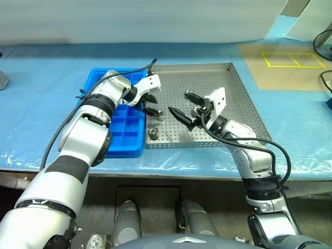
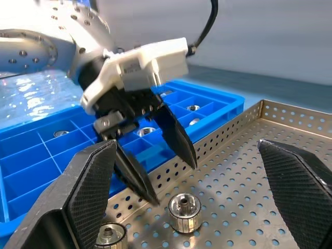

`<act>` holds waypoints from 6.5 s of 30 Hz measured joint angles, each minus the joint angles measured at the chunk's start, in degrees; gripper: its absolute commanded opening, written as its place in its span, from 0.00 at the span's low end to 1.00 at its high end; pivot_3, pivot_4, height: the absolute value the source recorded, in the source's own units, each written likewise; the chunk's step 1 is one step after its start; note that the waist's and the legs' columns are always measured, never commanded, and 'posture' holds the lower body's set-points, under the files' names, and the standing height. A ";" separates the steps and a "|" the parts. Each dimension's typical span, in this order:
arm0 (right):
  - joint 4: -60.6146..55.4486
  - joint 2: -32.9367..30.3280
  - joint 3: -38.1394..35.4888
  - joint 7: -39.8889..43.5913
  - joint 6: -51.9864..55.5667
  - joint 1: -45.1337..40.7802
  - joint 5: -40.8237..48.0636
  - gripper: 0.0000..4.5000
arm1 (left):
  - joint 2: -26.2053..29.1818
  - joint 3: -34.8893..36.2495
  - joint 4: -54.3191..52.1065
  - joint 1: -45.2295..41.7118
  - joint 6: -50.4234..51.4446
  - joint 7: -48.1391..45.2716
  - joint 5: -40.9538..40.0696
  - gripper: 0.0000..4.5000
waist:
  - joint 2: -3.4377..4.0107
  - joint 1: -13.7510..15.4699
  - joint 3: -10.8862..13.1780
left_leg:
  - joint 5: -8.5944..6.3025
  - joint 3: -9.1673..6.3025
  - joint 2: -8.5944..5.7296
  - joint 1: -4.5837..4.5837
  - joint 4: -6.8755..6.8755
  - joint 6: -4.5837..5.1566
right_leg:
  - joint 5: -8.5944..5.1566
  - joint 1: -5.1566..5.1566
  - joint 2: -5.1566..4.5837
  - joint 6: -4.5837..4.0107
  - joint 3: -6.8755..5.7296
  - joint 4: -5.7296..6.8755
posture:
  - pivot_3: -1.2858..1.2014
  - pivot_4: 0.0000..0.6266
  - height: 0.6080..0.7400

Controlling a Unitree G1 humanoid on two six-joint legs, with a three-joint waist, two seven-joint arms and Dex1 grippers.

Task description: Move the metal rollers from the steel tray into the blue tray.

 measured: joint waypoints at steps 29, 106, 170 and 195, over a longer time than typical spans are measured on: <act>-4.10 -1.52 -0.01 -2.43 2.55 3.41 0.26 1.00 | -1.23 -0.12 -1.22 4.64 -3.56 4.89 4.06 0.42 | 0.02 -0.17 0.00 | -0.01 0.13 0.02 1.03 -0.11 0.04 | -0.16 0.92 -0.04 -0.28 0.11 -0.44 | 0.37 0.24 1.00; -5.63 -0.42 -0.31 -5.98 2.08 4.80 0.27 1.00 | -9.95 5.94 -1.12 8.93 -3.93 21.96 0.22 0.38 | 0.06 -1.75 0.04 | 0.11 0.14 -0.02 0.43 -0.65 0.31 | 0.03 0.57 0.00 -0.01 0.04 -0.83 | 0.34 0.24 1.00; 25.06 8.86 10.41 23.83 -3.15 -21.13 0.92 1.00 | 9.43 30.09 -63.10 50.34 23.37 46.91 -26.41 0.38 | 0.11 5.99 0.06 | 0.32 0.04 0.21 -0.29 -0.35 0.02 | -0.07 -0.51 -0.31 -0.34 -0.66 0.10 | 0.57 0.24 1.00; 24.82 7.27 8.84 18.01 -6.18 -18.36 -2.03 1.00 | 8.68 25.75 -57.75 45.57 23.64 45.93 -24.23 0.66 | 0.10 4.75 0.05 | 0.37 -0.03 0.21 -0.36 -0.29 -0.04 | -0.07 -0.51 -0.33 -0.33 -0.72 0.16 | 0.55 0.24 1.00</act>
